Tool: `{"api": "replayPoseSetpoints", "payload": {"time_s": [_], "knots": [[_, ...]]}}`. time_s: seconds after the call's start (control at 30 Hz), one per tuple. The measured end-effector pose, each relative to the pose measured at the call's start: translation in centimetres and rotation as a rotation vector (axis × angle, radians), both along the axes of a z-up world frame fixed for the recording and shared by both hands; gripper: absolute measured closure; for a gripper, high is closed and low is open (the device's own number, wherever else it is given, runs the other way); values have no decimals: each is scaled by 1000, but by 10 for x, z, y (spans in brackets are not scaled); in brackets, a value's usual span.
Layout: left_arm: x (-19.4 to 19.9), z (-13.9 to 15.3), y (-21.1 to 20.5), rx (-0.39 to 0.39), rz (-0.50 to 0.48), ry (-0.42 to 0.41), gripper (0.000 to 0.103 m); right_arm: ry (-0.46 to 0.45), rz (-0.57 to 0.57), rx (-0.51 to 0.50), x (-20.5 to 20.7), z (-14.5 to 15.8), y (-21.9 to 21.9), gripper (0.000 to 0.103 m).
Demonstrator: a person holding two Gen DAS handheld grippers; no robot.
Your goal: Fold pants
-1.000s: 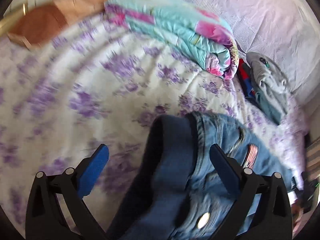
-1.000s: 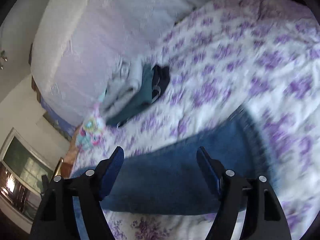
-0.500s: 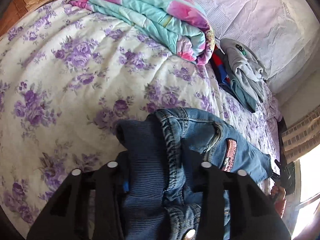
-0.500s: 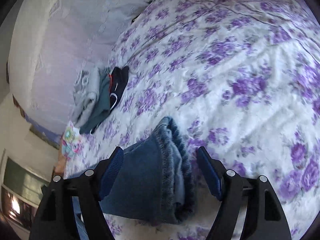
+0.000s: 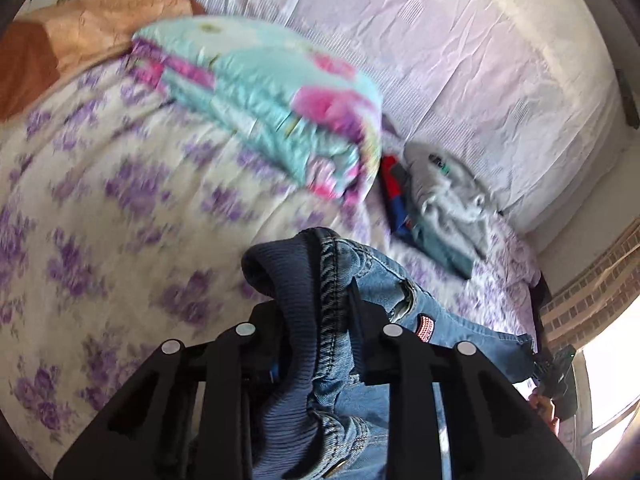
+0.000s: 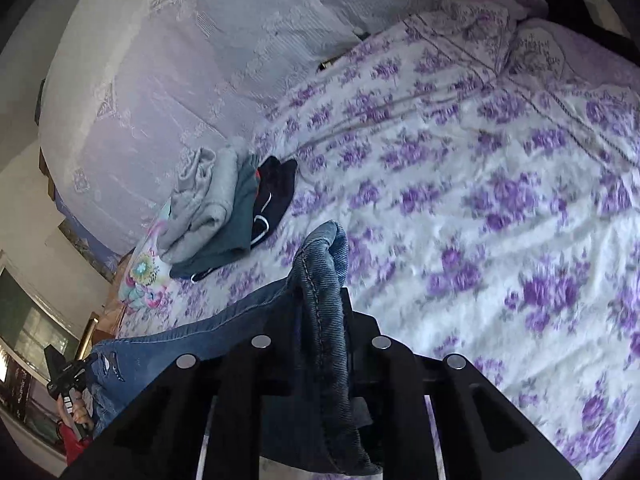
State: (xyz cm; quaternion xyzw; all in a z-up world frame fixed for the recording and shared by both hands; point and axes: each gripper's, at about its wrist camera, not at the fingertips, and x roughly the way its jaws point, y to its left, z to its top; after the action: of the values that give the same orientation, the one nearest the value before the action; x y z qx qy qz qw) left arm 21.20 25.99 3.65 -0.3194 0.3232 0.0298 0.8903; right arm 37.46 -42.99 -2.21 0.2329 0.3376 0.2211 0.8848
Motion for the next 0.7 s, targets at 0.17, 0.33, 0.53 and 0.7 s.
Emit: {"api": "replayPoseSetpoints", "payload": {"time_s": [0.17, 0.33, 0.53, 0.7], "knots": [[36, -18, 14, -25, 38, 56, 78, 78, -45, -40, 46, -16, 7, 86], [67, -81, 22, 9, 73, 256, 55, 142, -62, -70, 64, -63, 15, 80], [26, -44, 28, 59, 104, 193, 23, 86, -136, -57, 29, -31, -10, 63], [-15, -44, 30, 93, 113, 237, 17, 83, -38, -156, -2, -32, 14, 27]]}}
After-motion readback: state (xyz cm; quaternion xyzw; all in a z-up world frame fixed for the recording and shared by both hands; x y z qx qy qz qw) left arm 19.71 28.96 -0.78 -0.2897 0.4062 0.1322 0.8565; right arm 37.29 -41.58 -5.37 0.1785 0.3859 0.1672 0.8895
